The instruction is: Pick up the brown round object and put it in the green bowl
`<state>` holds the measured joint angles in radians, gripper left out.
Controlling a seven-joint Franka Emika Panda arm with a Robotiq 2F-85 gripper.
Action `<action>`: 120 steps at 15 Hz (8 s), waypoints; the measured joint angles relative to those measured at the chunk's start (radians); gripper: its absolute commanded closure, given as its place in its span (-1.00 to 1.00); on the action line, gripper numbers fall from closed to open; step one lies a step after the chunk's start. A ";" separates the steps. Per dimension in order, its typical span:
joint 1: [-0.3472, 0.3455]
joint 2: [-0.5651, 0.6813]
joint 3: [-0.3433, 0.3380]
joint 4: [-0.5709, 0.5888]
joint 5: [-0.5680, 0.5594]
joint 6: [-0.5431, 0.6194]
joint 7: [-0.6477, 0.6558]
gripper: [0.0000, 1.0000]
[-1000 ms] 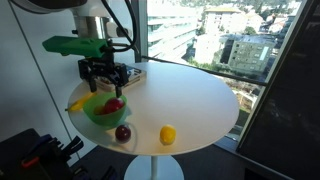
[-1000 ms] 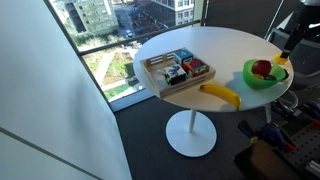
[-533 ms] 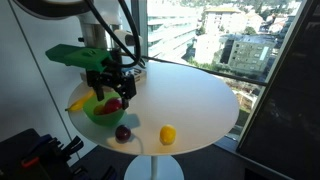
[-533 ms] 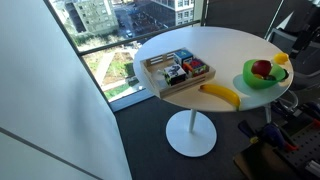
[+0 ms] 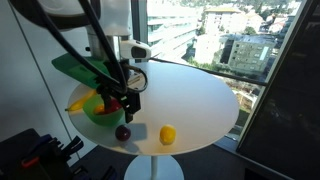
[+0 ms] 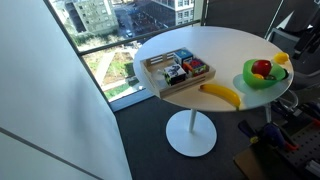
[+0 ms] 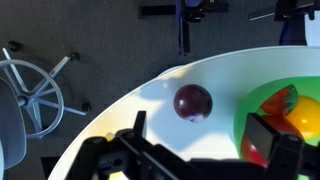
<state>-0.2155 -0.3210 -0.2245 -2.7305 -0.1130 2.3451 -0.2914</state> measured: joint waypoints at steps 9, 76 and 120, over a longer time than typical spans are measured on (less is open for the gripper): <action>-0.046 0.068 -0.009 0.028 0.002 0.015 0.235 -1.00; -0.008 0.295 0.038 0.004 -0.022 0.297 0.355 0.35; 0.109 -0.077 0.168 0.008 -0.052 0.019 0.338 0.35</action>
<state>-0.1070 -0.3983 -0.0567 -2.7230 -0.1645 2.3642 0.0471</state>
